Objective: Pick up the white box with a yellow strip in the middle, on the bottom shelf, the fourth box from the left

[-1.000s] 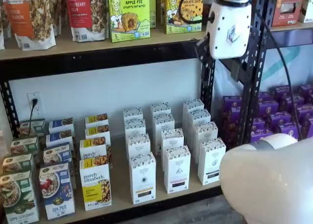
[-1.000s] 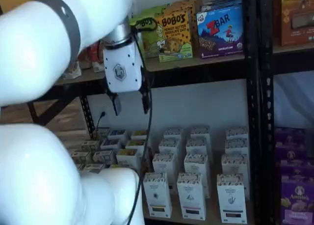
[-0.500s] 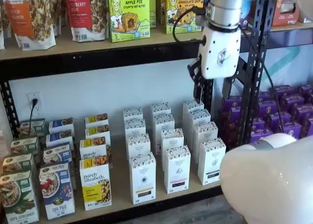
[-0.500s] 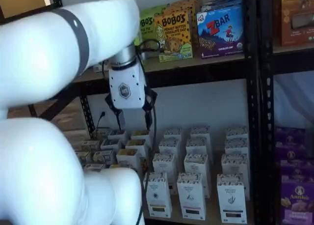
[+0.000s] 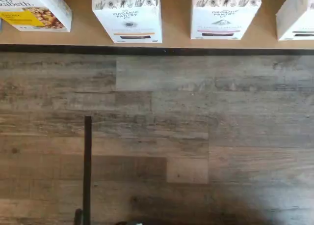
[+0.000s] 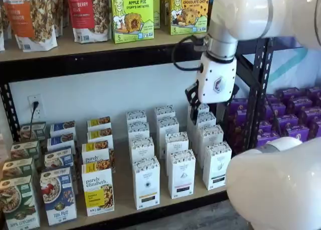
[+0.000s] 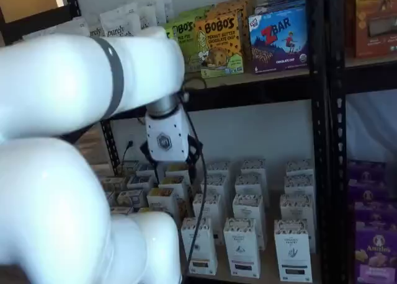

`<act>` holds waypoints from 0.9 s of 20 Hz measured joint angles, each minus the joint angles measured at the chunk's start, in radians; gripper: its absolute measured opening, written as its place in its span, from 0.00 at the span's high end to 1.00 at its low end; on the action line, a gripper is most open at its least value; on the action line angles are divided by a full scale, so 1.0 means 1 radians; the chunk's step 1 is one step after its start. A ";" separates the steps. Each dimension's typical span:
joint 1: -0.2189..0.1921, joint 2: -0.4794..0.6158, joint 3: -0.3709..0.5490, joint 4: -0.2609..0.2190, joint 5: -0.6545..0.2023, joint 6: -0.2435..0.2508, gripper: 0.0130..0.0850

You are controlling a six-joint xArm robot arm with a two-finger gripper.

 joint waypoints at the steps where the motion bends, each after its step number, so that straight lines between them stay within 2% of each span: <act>1: 0.001 0.011 0.010 0.007 -0.019 -0.003 0.00; 5: 0.021 0.084 0.061 0.035 -0.142 -0.005 0.00; 18: 0.099 0.395 0.128 0.015 -0.544 0.056 0.00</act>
